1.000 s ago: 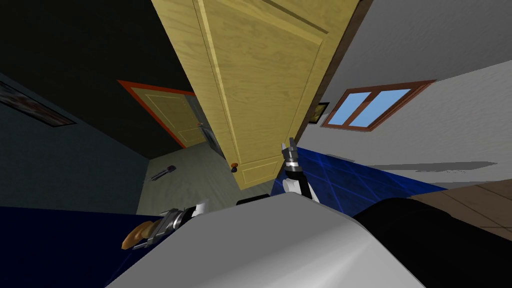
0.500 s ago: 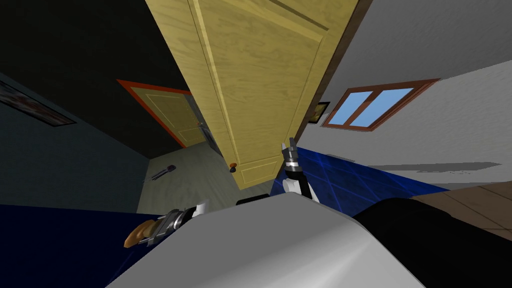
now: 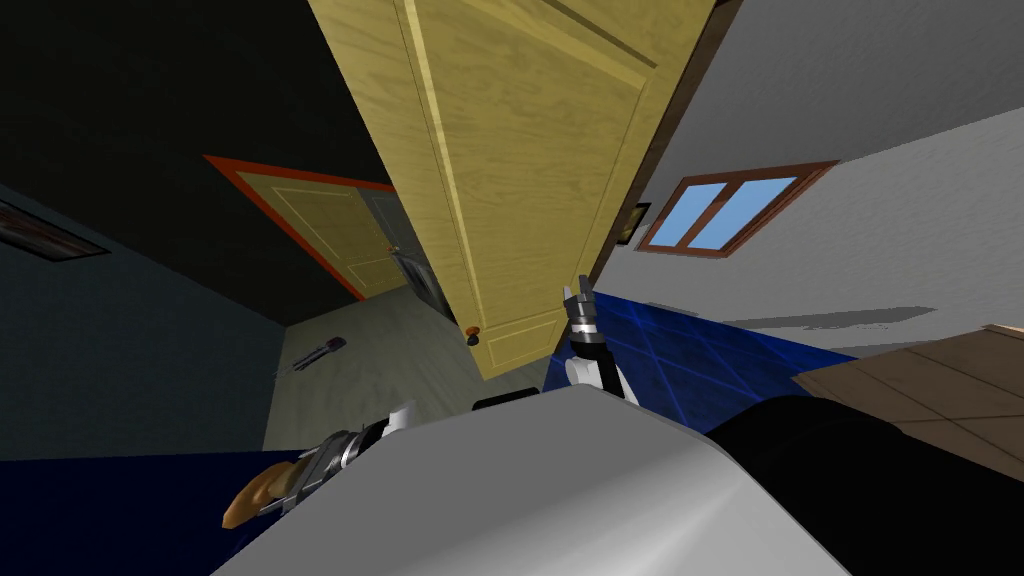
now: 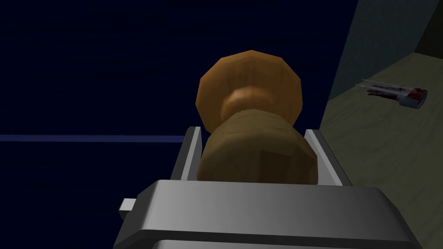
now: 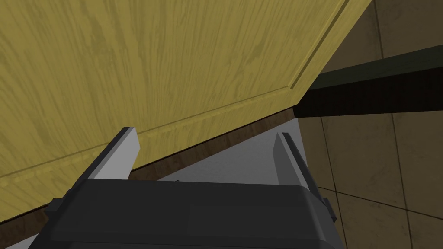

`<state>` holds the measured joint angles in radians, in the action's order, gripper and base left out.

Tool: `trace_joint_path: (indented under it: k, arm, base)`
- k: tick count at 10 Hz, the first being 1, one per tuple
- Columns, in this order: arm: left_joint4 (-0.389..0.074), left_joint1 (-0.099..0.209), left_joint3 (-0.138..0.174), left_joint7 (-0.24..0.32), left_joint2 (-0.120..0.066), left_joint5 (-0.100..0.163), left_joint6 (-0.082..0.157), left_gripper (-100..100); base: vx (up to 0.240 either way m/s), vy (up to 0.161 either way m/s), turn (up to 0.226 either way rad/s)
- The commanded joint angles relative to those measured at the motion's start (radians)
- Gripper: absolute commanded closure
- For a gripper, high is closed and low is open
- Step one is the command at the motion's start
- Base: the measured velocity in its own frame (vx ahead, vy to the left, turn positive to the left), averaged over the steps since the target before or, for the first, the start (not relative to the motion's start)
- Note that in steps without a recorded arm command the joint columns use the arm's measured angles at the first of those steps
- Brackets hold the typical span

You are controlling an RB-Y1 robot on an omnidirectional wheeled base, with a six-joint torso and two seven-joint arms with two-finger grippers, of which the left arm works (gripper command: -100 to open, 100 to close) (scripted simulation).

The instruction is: Push the door open

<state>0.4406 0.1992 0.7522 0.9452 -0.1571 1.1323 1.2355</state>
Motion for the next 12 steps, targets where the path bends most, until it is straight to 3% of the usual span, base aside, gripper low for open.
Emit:
trace_joint_path:
  k: [1,2,3,6,9,10,11,12]
  arm:
    - [0.047,-0.014,0.006,-0.024,0.007,0.005,-0.007,100]
    - [0.047,-0.014,0.006,-0.024,0.007,0.005,-0.007,100]
    - [0.042,-0.011,0.040,-0.035,0.000,0.037,0.022,100]
    - [0.035,-0.008,0.079,-0.049,-0.008,0.074,0.055,100]
    - [0.034,-0.007,0.085,-0.051,-0.009,0.080,0.060,100]
    - [0.050,-0.013,0.086,-0.060,-0.001,0.081,0.054,100]
    - [0.044,-0.015,0.113,-0.064,-0.008,0.107,0.079,100]
    - [0.043,-0.015,0.119,-0.065,-0.009,0.113,0.085,100]
  base:
    - [0.021,0.093,0.026]
    - [0.018,0.032,0.020]
    - [0.021,0.117,-0.143]
    - [0.005,0.171,-0.104]
    - [-0.005,0.096,-0.014]
    - [-0.001,0.019,-0.002]
    - [-0.021,0.165,-0.094]
    - [-0.018,0.219,-0.082]
